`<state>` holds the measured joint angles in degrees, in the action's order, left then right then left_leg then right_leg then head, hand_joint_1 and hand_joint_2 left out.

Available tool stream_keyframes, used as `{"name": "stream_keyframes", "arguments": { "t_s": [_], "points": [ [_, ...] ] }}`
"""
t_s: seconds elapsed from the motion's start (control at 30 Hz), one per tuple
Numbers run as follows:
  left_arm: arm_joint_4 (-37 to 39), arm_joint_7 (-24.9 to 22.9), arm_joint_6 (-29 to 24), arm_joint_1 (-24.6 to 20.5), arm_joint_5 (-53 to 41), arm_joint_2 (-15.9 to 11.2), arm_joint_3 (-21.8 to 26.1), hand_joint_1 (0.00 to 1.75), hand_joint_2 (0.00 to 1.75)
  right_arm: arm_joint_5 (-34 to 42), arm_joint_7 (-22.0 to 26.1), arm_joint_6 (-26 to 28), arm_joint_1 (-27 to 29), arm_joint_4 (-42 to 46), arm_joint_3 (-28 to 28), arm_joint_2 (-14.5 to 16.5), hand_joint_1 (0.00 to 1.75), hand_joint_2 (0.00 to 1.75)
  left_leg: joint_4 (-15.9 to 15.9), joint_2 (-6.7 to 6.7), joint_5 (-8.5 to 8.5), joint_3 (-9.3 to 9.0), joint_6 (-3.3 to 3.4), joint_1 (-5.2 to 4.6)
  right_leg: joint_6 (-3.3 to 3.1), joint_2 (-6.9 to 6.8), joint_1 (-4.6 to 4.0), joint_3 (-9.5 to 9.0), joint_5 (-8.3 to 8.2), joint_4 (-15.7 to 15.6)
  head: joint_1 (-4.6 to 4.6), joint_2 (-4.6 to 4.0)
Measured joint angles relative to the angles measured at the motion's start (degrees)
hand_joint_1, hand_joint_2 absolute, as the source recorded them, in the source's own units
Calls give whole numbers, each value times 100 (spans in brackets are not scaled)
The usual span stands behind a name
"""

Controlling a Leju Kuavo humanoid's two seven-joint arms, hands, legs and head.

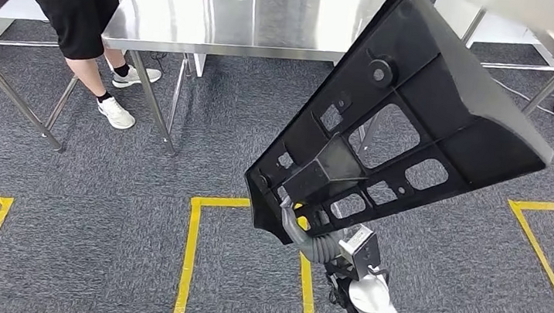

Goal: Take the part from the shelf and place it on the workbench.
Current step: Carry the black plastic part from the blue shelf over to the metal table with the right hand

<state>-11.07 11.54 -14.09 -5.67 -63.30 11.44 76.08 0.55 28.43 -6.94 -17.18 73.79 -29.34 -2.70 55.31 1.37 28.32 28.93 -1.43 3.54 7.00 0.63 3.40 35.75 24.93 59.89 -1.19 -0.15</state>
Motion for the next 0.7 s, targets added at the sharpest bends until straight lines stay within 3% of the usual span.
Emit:
{"name": "stream_keyframes", "arguments": {
  "t_s": [0.03, 0.1, 0.17, 0.2, 0.23, 0.3, 0.33, 0.37, 0.4, 0.47, 0.5, 0.57, 0.63, 0.7],
  "points": [
    [-3, -3, -9, -4, 0, -10, -1, 0, 175, -4, -5, 1, 2, 2, 2, 4, 175, 175, 44, 7, 42, 21, -59, -3, -47, 17, 2, -61, 4, -102, -27, 0],
    [-4, -9, -22, -5, 1, -23, -9, 0, 175, -10, -14, 1, 8, 6, 9, 16, 175, 175, 71, 23, 76, 35, -131, -4, -229, 47, -17, -46, 71, -52, -25, 0],
    [-3, -17, -24, -5, 2, -23, -19, 0, 175, -15, -20, 0, 6, 5, 18, 22, 175, 175, 141, -11, 126, 53, -145, 16, -357, 44, -37, -48, 101, -16, 39, 0],
    [-2, -20, -26, -10, 2, -23, -22, 0, 175, -17, -20, -1, 2, 6, 20, 28, 175, 175, 321, -47, 218, 139, -133, 14, -402, 40, -47, -60, 111, -18, 54, 0],
    [-2, -20, -27, -16, 2, -24, -24, 0, 175, -19, -21, -1, 0, 6, 22, 32, 175, 175, 622, -84, 353, 301, -108, -6, -440, 32, -67, -76, 123, -21, 73, 0],
    [-2, -21, -29, -16, 2, -31, -27, 0, 175, -18, -21, -2, 4, 5, 27, 35, 175, 175, 1453, -113, 654, 794, -45, -75, -502, 14, -127, -93, 152, -21, 85, 0],
    [-2, -22, -29, -9, 2, -33, -27, 0, 175, -18, -22, -2, 9, 5, 28, 35, 175, 175, 1765, -113, 712, 1010, -5, -108, -531, 10, -166, -104, 165, -21, 88, 0],
    [-2, -23, -29, -1, 2, -34, -28, 0, 175, -19, -22, -3, 14, 4, 28, 35, 175, 175, 1895, -113, 664, 1140, 47, -140, -561, 7, -204, -121, 179, -20, 85, 0],
    [-2, -24, -30, 4, 2, -34, -28, 0, 175, -21, -21, -4, 17, 4, 28, 35, 175, 175, 1793, -113, 503, 1149, 113, -174, -586, 8, -238, -147, 193, -21, 86, 0],
    [-2, -24, -33, 5, 1, -37, -30, 0, 175, -26, -21, -5, 16, 4, 34, 42, 175, 175, 1149, -113, 58, 917, 278, -258, -624, 10, -284, -206, 222, -23, 83, 0],
    [-1, -23, -36, 1, -1, -38, -32, 0, 175, -28, -21, -5, 12, 5, 39, 46, 175, 175, 821, -122, -88, 780, 339, -296, -628, 11, -318, -220, 239, -20, 80, 0],
    [0, -20, -40, -8, -4, -35, -38, 0, 175, -37, -21, -5, 6, 4, 51, 50, 175, 175, 500, -133, -163, 655, 383, -358, -606, 10, -341, -212, 258, -23, 77, 0],
    [1, -15, -40, -8, -12, -26, -46, 0, 175, -50, -18, -8, 10, 7, 64, 49, 175, 175, 441, -129, -170, 640, 378, -375, -555, 4, -342, -201, 266, -35, 83, 0],
    [1, -4, -36, -1, -21, -20, -54, 0, 175, -55, 0, -10, 24, 11, 81, 38, 175, 175, 361, -127, -204, 582, 415, -353, -517, -7, -340, -142, 343, 96, 80, 0]
  ]
}}
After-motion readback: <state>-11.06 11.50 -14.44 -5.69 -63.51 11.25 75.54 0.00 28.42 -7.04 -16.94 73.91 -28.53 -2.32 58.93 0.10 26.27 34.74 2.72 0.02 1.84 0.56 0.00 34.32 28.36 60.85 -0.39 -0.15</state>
